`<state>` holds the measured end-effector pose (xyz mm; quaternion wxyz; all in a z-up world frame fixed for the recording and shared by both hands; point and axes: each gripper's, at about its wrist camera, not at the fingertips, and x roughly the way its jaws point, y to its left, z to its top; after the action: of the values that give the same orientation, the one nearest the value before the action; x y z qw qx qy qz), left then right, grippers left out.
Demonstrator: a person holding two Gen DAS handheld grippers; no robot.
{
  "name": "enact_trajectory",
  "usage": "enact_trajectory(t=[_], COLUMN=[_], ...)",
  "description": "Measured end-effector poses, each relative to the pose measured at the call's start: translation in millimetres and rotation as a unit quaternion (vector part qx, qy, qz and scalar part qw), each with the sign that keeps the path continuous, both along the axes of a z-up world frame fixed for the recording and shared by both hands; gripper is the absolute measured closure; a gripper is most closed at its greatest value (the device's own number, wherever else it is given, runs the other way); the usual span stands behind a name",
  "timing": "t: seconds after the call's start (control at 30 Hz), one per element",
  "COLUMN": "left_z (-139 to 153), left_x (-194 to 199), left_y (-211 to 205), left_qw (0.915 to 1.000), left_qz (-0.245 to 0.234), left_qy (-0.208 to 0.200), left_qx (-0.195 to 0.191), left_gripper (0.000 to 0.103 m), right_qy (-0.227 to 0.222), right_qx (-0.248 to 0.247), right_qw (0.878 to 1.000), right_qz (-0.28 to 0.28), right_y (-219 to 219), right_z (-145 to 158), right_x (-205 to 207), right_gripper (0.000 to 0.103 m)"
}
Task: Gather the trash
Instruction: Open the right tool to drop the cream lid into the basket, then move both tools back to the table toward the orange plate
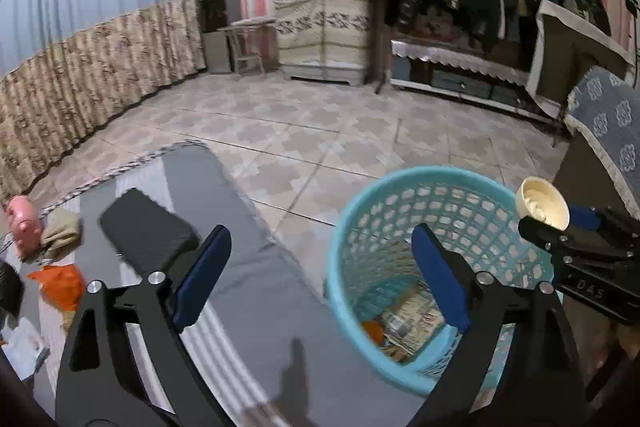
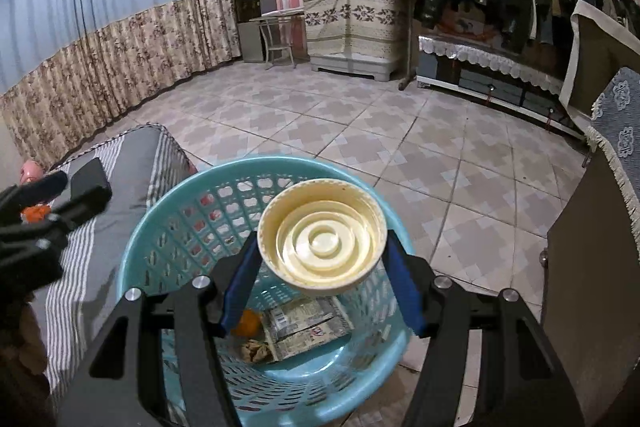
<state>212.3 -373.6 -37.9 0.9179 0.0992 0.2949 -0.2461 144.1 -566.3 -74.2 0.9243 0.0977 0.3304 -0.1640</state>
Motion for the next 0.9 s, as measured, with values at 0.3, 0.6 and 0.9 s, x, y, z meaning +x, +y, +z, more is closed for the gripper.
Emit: enact_trajectory(t=[0.3, 0.6, 0.9], left_z=[12, 18, 14], left_x=[-8, -15, -30], left_y=[51, 87, 132], left_qw=[0.999, 0.9974, 0.9956], left_qz=[0.039, 0.067, 0.089], left_qy=[-0.014, -0.023, -0.027], left_qx=[-0.015, -0.018, -0.013], left_gripper=[0.007, 0.006, 0.006], right_qy=[-0.004, -0.002, -0.027], right_qx=[-0.009, -0.035, -0.054], right_qw=[1.0, 0.999, 0.998], right_qz=[0.009, 0.005, 0.029], right_y=[20, 31, 60], right_z=[2, 8, 23], right_x=[9, 11, 8], right_gripper=[0.017, 0.008, 0.008])
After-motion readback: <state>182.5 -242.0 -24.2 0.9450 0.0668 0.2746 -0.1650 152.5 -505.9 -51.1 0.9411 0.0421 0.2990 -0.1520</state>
